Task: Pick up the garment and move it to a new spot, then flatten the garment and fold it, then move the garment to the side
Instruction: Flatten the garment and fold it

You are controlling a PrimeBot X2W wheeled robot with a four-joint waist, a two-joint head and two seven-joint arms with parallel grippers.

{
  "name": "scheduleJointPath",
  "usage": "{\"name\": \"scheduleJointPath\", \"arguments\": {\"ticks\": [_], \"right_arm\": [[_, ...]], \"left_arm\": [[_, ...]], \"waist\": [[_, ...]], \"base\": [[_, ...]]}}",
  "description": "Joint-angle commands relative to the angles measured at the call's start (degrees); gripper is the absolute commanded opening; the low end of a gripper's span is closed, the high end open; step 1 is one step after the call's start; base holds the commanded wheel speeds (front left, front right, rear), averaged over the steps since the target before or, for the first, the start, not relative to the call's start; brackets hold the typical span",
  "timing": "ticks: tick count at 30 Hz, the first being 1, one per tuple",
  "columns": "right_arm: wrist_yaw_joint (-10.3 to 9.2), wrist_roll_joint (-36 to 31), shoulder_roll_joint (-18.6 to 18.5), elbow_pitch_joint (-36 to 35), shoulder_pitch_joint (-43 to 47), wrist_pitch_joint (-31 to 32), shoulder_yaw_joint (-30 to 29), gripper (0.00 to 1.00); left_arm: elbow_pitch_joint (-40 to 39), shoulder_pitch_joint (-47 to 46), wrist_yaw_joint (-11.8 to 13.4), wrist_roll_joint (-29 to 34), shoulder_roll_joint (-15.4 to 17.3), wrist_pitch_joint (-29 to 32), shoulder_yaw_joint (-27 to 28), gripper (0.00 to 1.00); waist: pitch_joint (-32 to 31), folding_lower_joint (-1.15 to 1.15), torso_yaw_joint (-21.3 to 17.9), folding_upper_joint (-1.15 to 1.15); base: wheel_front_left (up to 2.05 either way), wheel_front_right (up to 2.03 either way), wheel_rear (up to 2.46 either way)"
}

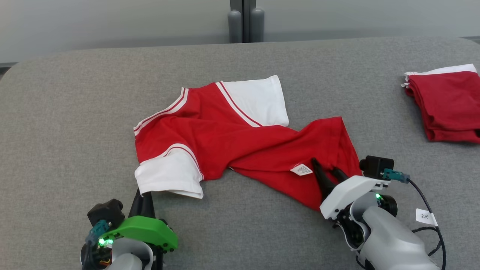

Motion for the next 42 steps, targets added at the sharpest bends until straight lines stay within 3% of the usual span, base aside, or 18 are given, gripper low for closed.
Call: {"name": "scheduleJointPath", "arguments": {"ticks": [1, 3, 4, 13, 22, 33, 42], "right_arm": [[-0.09, -0.86, -0.29, 0.51, -0.55, -0.18, -0.56, 0.24], [-0.09, -2.23, -0.31, 0.72, -1.13, -0.21, -1.7, 0.11], [-0.09, -2.69, -0.26, 0.8, -1.18, -0.21, -2.23, 0.0], [-0.09, -5.65, -0.28, -1.69, -0.21, -0.23, -4.81, 0.0], [-0.09, -10.22, -0.3, -10.76, 0.74, -0.24, -7.78, 0.0], [-0.09, -18.7, -4.09, -39.73, 2.99, 8.8, -16.2, 0.0], [-0.08, -23.63, -4.0, -67.5, 4.91, 22.47, -22.85, 0.0]], "left_arm": [[-0.17, 0.11, -0.23, 0.16, 0.24, -0.19, 0.38, 0.0], [-0.12, 0.13, -0.23, 0.27, 0.3, -0.18, 0.5, 0.0], [-0.07, 0.18, -0.26, 0.27, 0.32, -0.19, 0.55, 0.0], [-1.48, -0.04, -0.97, 0.98, 0.35, -0.19, 1.89, 0.0], [-9.13, -2.19, -2.0, 6.61, 3.54, -0.18, 4.13, 0.0], [-28.64, -9.83, -0.9, 11.77, 13.36, 6.11, 5.52, 0.0], [-43.28, -21.12, -0.68, 15.04, 19.77, 14.97, 7.31, 0.0]], "waist": [[0.1, 0.0, 0.06, 0.0], [0.14, 0.0, 0.1, 0.0], [0.17, 0.0, 0.13, 0.0], [-0.35, 0.0, -0.24, 0.0], [-4.11, 0.0, -1.53, 0.0], [-10.7, 0.0, -3.42, 0.0], [-12.38, 0.0, -4.51, 0.0]], "base": [[0.0, 0.0, 0.0], [0.0, 0.0, 0.0], [0.0, 0.0, 0.0], [0.0, 0.0, 0.0], [0.0, 0.0, 0.0], [0.0, 0.0, 0.0], [0.0, 0.0, 0.0]]}}
